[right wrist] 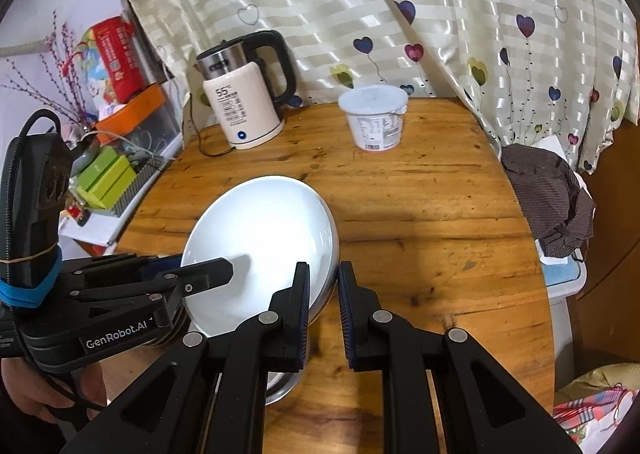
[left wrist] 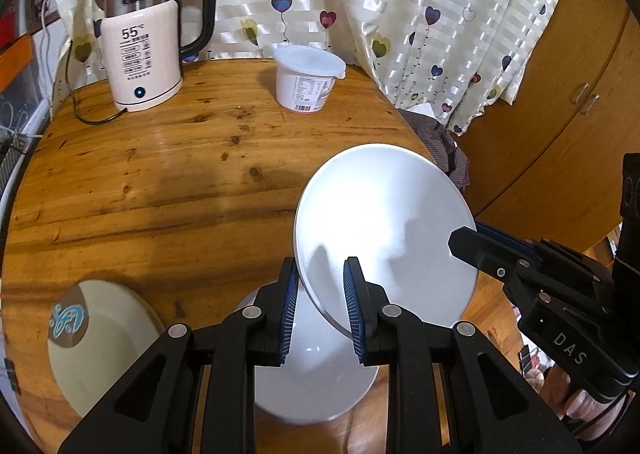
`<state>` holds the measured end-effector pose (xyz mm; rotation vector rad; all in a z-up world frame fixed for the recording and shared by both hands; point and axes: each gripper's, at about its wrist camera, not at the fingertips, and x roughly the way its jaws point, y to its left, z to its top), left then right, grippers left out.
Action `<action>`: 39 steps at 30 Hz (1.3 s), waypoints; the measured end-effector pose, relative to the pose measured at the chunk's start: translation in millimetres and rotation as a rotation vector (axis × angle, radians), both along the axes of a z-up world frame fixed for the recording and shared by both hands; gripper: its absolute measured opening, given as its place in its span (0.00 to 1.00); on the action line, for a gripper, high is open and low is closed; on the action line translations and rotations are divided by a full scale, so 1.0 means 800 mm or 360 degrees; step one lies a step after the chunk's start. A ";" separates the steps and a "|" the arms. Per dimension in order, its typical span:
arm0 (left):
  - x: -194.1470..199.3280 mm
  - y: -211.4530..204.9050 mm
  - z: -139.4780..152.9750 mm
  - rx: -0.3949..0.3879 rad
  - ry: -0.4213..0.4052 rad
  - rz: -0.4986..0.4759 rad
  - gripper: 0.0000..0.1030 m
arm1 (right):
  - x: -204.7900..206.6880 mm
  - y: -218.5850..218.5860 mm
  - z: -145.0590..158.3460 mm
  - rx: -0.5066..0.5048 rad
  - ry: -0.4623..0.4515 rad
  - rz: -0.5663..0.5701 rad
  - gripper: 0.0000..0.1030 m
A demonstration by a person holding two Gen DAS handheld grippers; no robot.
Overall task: Organize plates and bowls
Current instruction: 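Lower the white bowl into the nested bowls with both tools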
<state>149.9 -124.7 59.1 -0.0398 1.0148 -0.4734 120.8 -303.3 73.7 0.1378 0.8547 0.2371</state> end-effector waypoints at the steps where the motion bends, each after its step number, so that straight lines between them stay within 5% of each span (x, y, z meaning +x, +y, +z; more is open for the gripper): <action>1: -0.004 0.003 -0.001 0.0008 0.0000 0.0004 0.23 | -0.003 0.003 -0.001 0.0001 0.0002 0.0006 0.14; 39: -0.048 0.050 -0.061 0.0100 0.0181 0.0053 0.23 | -0.019 0.050 -0.071 0.0013 0.0270 0.0118 0.14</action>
